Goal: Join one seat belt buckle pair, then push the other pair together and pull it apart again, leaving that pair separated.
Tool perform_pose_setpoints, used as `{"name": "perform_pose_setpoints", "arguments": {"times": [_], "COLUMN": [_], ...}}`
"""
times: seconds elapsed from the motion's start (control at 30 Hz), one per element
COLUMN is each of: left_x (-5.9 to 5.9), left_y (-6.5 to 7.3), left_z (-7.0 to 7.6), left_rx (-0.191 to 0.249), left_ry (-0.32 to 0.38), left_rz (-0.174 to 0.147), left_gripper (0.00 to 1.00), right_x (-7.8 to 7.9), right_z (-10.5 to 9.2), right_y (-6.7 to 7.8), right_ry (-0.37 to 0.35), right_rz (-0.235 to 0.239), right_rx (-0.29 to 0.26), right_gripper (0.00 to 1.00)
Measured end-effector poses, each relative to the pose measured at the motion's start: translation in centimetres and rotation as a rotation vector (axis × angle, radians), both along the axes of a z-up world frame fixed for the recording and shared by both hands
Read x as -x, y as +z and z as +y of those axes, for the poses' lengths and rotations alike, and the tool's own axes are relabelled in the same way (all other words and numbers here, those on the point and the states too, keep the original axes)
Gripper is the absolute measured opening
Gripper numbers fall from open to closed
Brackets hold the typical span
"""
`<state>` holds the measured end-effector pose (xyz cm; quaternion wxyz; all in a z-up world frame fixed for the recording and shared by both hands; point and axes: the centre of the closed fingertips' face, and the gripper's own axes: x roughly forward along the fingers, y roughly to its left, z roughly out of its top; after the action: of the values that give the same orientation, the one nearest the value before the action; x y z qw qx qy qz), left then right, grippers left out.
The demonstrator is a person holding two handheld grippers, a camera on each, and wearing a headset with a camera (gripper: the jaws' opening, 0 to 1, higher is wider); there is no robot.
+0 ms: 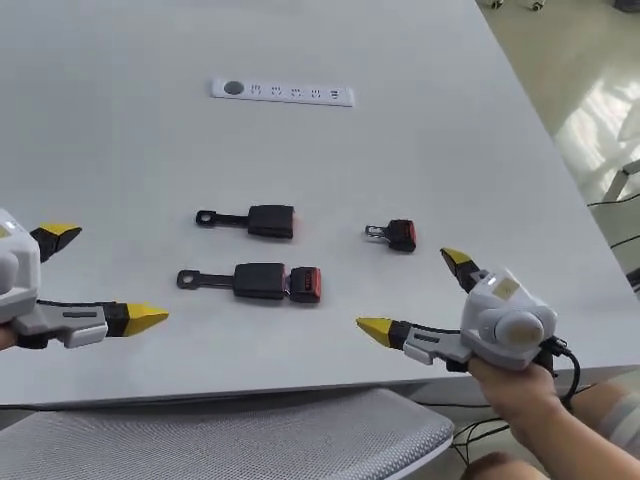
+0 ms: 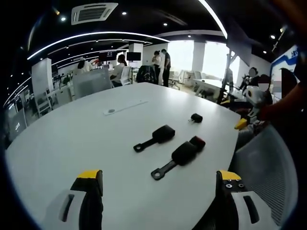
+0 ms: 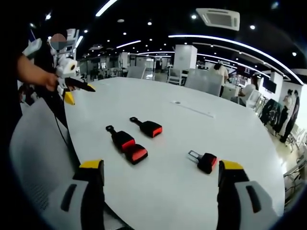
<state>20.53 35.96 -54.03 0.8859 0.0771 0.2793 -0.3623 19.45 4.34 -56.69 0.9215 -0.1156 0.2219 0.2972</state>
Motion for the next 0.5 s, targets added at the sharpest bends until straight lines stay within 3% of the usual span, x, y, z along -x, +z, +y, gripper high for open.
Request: {"name": "perform_pose_setpoints", "arguments": {"times": [0.5], "left_x": [0.02], "left_y": [-0.33], "left_z": [0.28], "left_rx": [0.002], "left_ry": [0.005], "left_rz": [0.009], "left_gripper": [1.00], "right_x": [-0.01], "right_z": [0.11], "right_y": [-0.21], "right_ry": [-0.008], "right_rz": [0.009], "right_rx": [-0.003], "right_gripper": [1.00]}}
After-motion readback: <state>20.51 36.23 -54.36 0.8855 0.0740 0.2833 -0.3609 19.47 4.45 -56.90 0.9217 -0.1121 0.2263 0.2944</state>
